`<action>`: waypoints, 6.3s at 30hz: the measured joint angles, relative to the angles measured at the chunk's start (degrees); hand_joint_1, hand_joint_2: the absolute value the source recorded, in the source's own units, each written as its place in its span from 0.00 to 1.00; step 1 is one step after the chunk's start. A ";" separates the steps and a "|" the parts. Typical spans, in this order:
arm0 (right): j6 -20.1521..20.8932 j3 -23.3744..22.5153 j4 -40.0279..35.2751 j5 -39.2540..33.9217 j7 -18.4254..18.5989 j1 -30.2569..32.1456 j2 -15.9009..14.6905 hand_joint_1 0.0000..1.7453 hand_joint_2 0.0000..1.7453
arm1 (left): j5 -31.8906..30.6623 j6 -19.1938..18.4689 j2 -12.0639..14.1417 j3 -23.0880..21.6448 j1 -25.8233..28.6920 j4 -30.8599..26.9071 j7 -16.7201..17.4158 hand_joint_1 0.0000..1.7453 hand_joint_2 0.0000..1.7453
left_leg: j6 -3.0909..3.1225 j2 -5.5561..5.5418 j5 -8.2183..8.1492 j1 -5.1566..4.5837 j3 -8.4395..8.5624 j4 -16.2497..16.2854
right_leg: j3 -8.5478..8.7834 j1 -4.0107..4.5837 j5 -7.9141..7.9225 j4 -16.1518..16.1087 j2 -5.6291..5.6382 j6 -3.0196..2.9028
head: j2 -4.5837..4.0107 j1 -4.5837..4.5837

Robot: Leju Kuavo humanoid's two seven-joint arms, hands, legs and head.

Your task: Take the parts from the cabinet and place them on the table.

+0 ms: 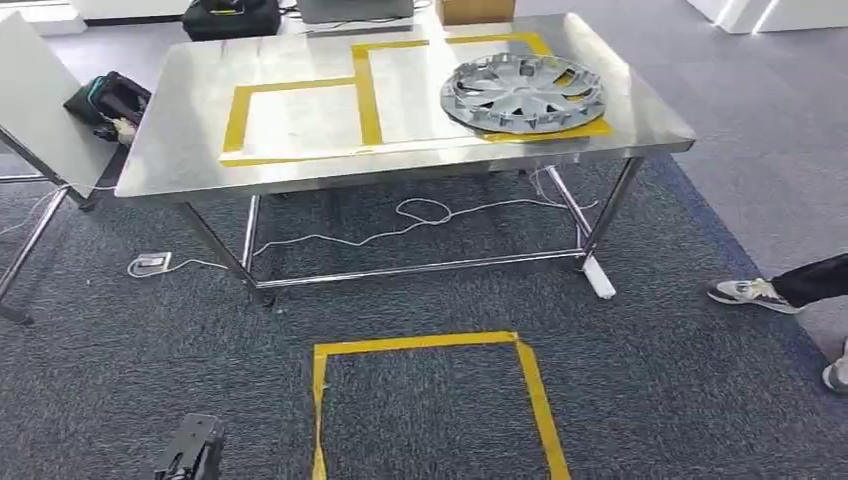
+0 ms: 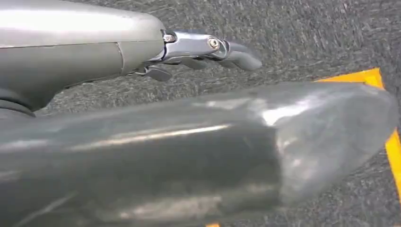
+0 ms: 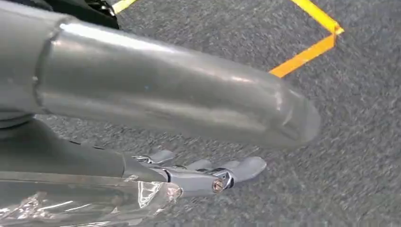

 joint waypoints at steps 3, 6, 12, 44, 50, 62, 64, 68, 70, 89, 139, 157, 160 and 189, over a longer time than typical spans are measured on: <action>-0.94 0.48 0.06 -1.07 0.00 0.70 -0.04 0.00 0.00 | 0.00 0.53 0.11 -0.24 0.20 0.02 -0.26 0.00 0.00 | 0.23 -0.11 5.09 0.12 4.59 -7.87 | -0.17 -0.06 0.30 0.01 1.01 0.38 | 0.00 -0.02; -1.57 1.36 -1.14 -1.86 0.13 2.48 -0.04 0.00 0.00 | 0.18 1.66 0.61 -0.39 0.69 -0.46 -0.63 0.00 0.00 | 0.85 -2.55 7.20 0.28 10.46 -18.88 | -0.70 0.35 0.23 0.63 1.85 1.23 | 0.00 0.00; -1.81 1.99 -3.71 -2.36 1.09 5.40 -0.04 0.00 0.00 | 0.53 3.06 1.07 -1.05 1.85 -1.66 -2.01 0.00 0.00 | 3.41 -0.84 8.01 0.19 9.97 -18.87 | -3.29 -0.01 -3.78 5.43 0.22 2.81 | 0.00 0.83; 3.67 -1.16 -11.61 2.73 4.70 7.92 2.89 0.00 0.00 | 4.13 4.68 2.75 -5.75 1.80 -4.87 -2.62 0.00 0.00 | 3.18 -0.49 8.21 0.21 8.47 -17.74 | -5.47 0.04 -8.18 12.32 -0.27 2.93 | 0.00 0.66; 4.11 -1.99 -11.58 3.08 4.52 7.54 3.17 0.00 0.00 | 4.63 4.28 2.71 -6.19 1.43 -4.87 -2.69 0.00 0.00 | 2.96 1.42 7.69 -0.02 9.23 -17.69 | -2.66 0.07 -1.90 5.70 -1.49 2.55 | 0.00 0.70; 3.04 -2.14 -9.53 2.73 3.36 4.82 3.17 0.00 0.00 | 5.42 2.62 2.80 -6.53 0.03 -4.74 -2.73 0.00 0.00 | 0.18 -0.07 -1.12 0.09 0.38 1.21 | -1.04 0.00 0.07 1.12 0.52 -0.07 | 0.00 0.24; 2.82 -2.10 -9.14 2.36 3.52 4.68 3.17 0.00 0.00 | 5.46 2.49 2.84 -6.69 -0.05 -4.66 -2.73 0.00 0.00 | 0.16 -0.14 3.70 0.31 2.77 -4.60 | -0.87 -0.12 0.04 1.14 1.47 0.04 | 0.00 0.22; 2.38 -1.88 -8.61 2.16 3.54 4.36 2.95 0.00 0.00 | 5.51 2.19 2.75 -6.75 -0.42 -4.33 -2.67 0.00 0.00 | 0.32 -3.35 7.80 0.88 8.16 -16.89 | -1.44 0.07 -0.22 1.56 3.17 1.44 | 0.00 0.37; 2.14 -1.84 -8.39 1.99 3.61 4.66 2.86 0.00 0.00 | 5.49 2.01 2.71 -6.86 -0.49 -4.28 -2.67 0.00 0.00 | 1.08 -2.82 7.67 0.60 8.09 -16.89 | -2.00 -0.23 0.02 1.04 3.81 2.22 | 0.00 0.31; 0.20 0.20 -7.80 -0.66 4.90 5.74 2.08 0.00 0.00 | 5.29 1.22 2.08 -7.10 -1.10 -2.84 -2.62 0.00 0.00 | 0.20 0.20 2.55 0.11 6.53 -10.87 | -1.23 -0.06 -0.07 1.54 -1.00 0.08 | 0.00 0.15; -8.24 10.51 -6.58 -9.81 4.44 6.07 -4.28 0.00 0.00 | 3.48 -2.38 -0.46 -5.88 -2.99 2.67 -2.19 0.00 0.00 | 2.84 0.75 7.88 -0.01 7.75 -16.63 | -10.24 -0.11 -7.53 18.88 -0.51 2.99 | 0.00 0.76; -11.63 16.63 -5.07 -13.51 3.76 5.60 -8.15 0.00 0.00 | 3.41 -3.48 -1.90 -4.39 -3.20 5.38 -2.03 0.00 0.00 | 0.04 -0.71 7.81 0.40 6.02 -12.15 | -1.39 -0.02 0.25 1.65 2.21 0.13 | 0.00 0.48; -11.65 17.11 -5.07 -13.53 3.70 5.36 -8.41 0.00 0.00 | 3.41 -3.48 -2.01 -4.22 -3.40 5.60 -2.03 0.00 0.00 | 0.49 -2.42 7.85 0.51 7.87 -16.65 | -2.13 0.19 0.33 2.00 3.20 1.27 | 0.00 0.57; -12.98 20.02 -2.54 -15.23 2.56 3.84 -10.19 0.00 0.00 | 3.08 -3.56 -2.54 -3.96 -3.35 6.69 -2.03 0.00 0.00 | 1.31 -3.16 8.19 -0.04 7.56 -16.02 | -2.36 0.58 0.33 2.44 2.88 0.11 | 0.00 0.53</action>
